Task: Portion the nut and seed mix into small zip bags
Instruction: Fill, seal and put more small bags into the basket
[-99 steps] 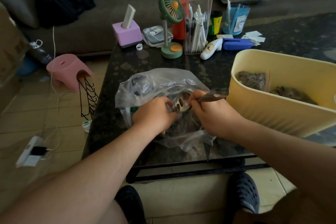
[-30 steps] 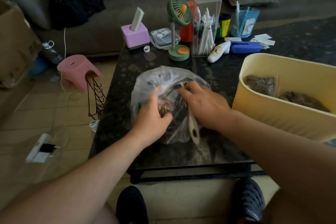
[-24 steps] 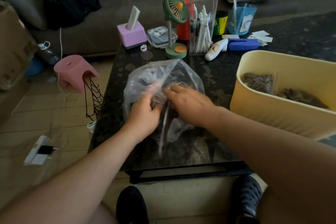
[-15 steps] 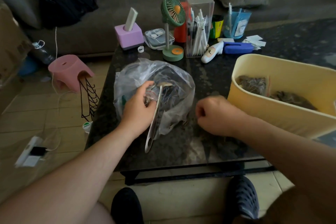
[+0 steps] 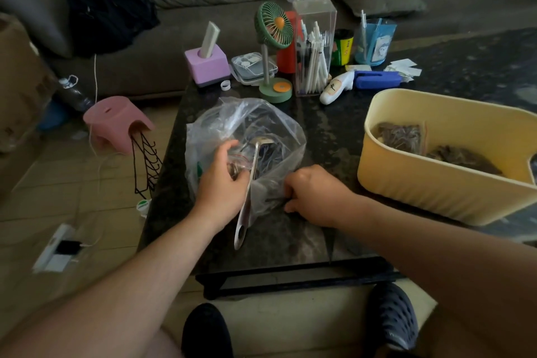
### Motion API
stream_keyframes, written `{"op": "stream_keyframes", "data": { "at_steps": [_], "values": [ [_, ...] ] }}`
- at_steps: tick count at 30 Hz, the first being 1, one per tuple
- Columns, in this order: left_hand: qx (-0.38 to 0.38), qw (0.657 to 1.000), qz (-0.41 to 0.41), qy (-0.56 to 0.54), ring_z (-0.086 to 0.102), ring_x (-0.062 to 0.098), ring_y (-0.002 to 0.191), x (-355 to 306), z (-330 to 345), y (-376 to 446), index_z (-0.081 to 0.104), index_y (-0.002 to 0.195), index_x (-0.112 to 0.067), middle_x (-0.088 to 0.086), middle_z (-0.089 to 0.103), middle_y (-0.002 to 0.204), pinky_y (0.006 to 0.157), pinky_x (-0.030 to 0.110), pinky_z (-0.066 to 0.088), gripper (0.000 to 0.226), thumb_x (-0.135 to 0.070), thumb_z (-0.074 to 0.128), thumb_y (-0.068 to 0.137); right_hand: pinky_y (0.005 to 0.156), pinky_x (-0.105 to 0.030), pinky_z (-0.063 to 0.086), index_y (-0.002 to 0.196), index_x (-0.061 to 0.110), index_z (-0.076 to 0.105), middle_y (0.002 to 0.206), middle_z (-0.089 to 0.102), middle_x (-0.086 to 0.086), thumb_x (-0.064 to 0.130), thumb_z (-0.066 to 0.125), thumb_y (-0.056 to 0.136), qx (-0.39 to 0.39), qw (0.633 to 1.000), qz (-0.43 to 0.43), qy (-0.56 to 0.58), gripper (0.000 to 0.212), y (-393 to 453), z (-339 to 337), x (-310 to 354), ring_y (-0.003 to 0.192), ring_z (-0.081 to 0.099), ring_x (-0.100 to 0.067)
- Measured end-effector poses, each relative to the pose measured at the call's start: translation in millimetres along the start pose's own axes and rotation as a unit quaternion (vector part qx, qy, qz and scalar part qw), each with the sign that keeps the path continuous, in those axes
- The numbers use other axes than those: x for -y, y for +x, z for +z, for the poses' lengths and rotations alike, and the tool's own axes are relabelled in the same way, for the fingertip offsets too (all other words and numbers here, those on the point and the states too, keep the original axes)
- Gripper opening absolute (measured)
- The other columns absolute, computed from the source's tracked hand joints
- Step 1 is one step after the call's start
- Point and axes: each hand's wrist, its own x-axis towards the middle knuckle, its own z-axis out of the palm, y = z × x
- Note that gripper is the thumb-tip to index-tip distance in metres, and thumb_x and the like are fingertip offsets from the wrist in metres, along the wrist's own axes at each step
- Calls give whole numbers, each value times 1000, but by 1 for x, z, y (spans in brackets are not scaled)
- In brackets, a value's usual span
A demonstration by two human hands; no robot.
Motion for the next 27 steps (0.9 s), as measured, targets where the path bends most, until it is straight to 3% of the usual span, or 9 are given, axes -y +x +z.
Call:
{"op": "stream_keyframes", "data": {
  "at_steps": [2,6,11,13,15,17,19,23,27],
  "values": [
    [-2,1000,-8,-24,68,2,86,0,1,0,43,145,-45,-14,68,102,77,23,54,56,-17,66,102,87,-36,55,104,14,69,106,67,-5,28,73,95,4,999,-28,-42,17,2,1,3,100,65,-23],
    [-6,996,-29,-84,70,4,104,4,0,2,43,142,-46,-12,71,115,98,33,56,59,-14,69,100,85,-33,52,111,11,65,113,66,-8,14,58,102,10,983,-106,-148,12,-1,1,4,102,66,-26],
    [-7,996,-26,-90,72,3,101,6,-1,-1,44,137,-51,-11,72,114,97,38,60,61,-14,73,97,79,-34,56,101,19,66,99,64,-2,22,57,100,-3,991,-73,-109,9,-7,-11,-3,92,66,-23],
    [1,995,-23,-94,72,2,102,3,0,-4,46,138,-49,-10,72,116,96,39,61,60,-15,74,97,76,-33,57,92,22,64,89,63,3,25,62,98,-66,995,-58,-51,7,-11,-27,-7,83,64,-17],
    [12,995,-22,-101,71,1,105,-1,2,-8,46,141,-48,-11,72,117,96,38,61,60,-18,74,98,75,-33,56,92,17,70,86,65,3,21,67,95,-195,976,-96,5,6,-11,-38,-7,78,62,-15],
    [19,994,-25,-109,70,3,107,-6,4,-12,44,142,-49,-12,72,118,96,39,61,60,-19,73,98,76,-26,54,97,15,74,88,68,3,17,69,94,-239,961,-127,53,6,-8,-42,3,79,63,-13],
    [24,992,-31,-121,70,4,109,-9,7,-14,45,143,-49,-12,73,118,97,40,61,60,-17,71,99,77,-24,53,98,15,74,89,69,4,16,69,93,-192,970,-137,61,7,-2,-38,10,80,63,-11],
    [14,993,-29,-112,69,4,109,-7,10,-15,47,136,-48,-13,71,117,99,40,59,55,-15,72,99,84,-35,59,99,24,71,91,67,8,21,69,92,-12,995,-100,-10,8,4,-31,3,84,64,-11],
    [20,994,-29,-100,68,6,111,-4,12,-16,51,129,-49,-10,69,121,102,41,58,49,-17,72,99,81,-25,52,110,29,72,81,55,18,20,68,91,77,992,-84,-63,21,-6,-41,-4,83,56,-7]
  ]
}}
